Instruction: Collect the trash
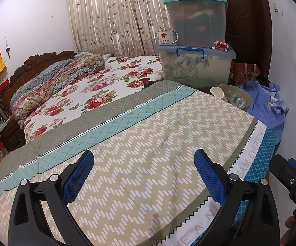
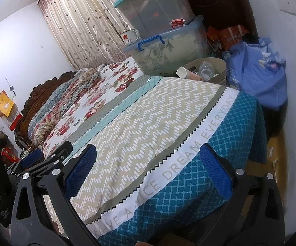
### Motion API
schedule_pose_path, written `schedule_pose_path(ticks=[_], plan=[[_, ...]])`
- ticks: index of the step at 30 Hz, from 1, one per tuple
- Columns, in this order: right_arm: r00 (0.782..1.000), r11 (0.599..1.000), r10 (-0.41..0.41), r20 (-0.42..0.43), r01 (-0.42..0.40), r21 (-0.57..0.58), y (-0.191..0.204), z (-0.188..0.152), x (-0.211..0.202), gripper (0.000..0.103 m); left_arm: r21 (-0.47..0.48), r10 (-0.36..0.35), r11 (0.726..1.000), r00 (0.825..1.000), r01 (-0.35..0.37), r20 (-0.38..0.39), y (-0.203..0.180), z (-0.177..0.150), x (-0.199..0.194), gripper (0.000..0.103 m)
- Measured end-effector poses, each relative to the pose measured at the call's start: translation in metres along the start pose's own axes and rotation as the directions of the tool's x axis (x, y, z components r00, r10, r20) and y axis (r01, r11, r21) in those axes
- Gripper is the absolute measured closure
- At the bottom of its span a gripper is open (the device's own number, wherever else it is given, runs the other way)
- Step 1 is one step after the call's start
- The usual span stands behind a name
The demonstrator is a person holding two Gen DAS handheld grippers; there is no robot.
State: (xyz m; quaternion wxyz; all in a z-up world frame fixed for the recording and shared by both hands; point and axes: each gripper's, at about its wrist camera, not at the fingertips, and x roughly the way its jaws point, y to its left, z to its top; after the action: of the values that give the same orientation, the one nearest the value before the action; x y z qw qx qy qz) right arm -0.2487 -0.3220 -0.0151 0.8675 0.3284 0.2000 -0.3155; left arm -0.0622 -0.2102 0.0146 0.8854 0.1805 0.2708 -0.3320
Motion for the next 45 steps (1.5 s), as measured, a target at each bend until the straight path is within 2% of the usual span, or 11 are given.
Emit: schedule_pose_path(ticks=[45], plan=[[1.0, 1.0, -0.001, 0.012, 0.001, -0.013, -0.001, 0.0005, -0.0032, 0.003, 0.02, 0.001, 1.0, 1.0, -0.001, 0.004, -0.0062, -0.0078, -0.0033, 0.009]])
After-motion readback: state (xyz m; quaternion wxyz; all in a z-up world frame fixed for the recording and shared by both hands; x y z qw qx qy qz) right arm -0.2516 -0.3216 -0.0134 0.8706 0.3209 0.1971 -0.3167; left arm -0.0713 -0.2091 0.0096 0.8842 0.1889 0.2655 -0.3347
